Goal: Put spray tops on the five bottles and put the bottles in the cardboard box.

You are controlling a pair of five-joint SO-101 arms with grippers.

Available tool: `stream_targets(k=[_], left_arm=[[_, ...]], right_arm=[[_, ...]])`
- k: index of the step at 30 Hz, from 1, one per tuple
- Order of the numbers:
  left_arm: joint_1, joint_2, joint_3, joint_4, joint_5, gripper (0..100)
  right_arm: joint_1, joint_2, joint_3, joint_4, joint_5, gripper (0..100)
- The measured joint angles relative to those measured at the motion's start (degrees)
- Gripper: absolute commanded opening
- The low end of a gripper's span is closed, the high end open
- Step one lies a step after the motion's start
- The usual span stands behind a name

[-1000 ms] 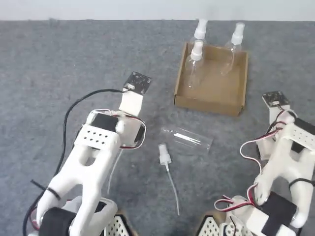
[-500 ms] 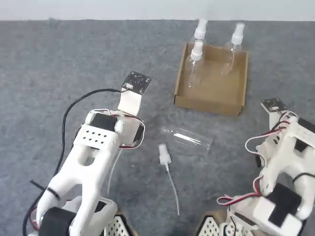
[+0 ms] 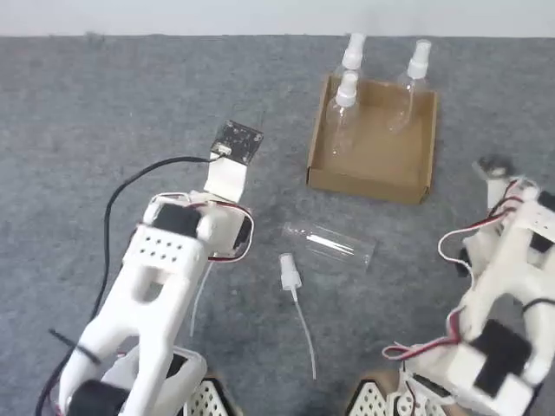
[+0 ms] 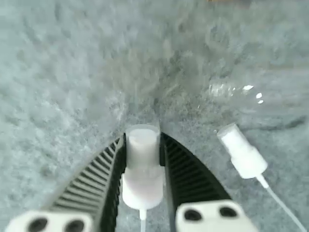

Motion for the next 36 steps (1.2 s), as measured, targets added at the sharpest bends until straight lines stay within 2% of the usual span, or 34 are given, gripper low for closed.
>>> stream_targets(k=[3, 6, 10, 13, 16, 19, 23, 29, 36], left_arm=[[-0.09, -6.77, -0.18, 1.85, 0.00, 4], [-2.11, -14.77, -2.64, 4.92, 0.00, 4], [-7.74, -24.79, -8.70, 7.38, 0.00, 4], [-12.31, -30.07, -14.07, 7.56, 0.00, 4], [-14.95, -32.18, -19.96, 7.56, 0.00, 2], [-15.65, -32.70, -25.58, 7.56, 2.02, 1], [-15.74, -33.67, -29.98, 5.80, 6.33, 1], [-15.38, -33.76, -30.51, 0.00, 12.40, 1], [-9.49, -29.98, -28.66, -5.01, 15.21, 1]], right_arm=[[-4.22, -8.62, -2.37, 1.41, -6.33, 0.6], [-11.96, -18.46, -2.46, 1.41, -14.15, 0.6], [-29.27, -29.45, -1.23, 0.79, -23.56, 0.6], [-44.13, -32.00, 1.32, -2.55, -28.92, 0.6], [-57.23, -32.00, 5.63, -9.14, -33.05, 0.6], [-65.85, -32.00, 10.55, -18.46, -35.69, 0.6], [-72.70, -31.91, 16.26, -29.80, -36.66, 0.6], [-79.56, -32.00, 23.65, -35.43, -36.92, 0.6], [-81.32, -39.30, 34.29, -47.12, -36.92, 0.6]])
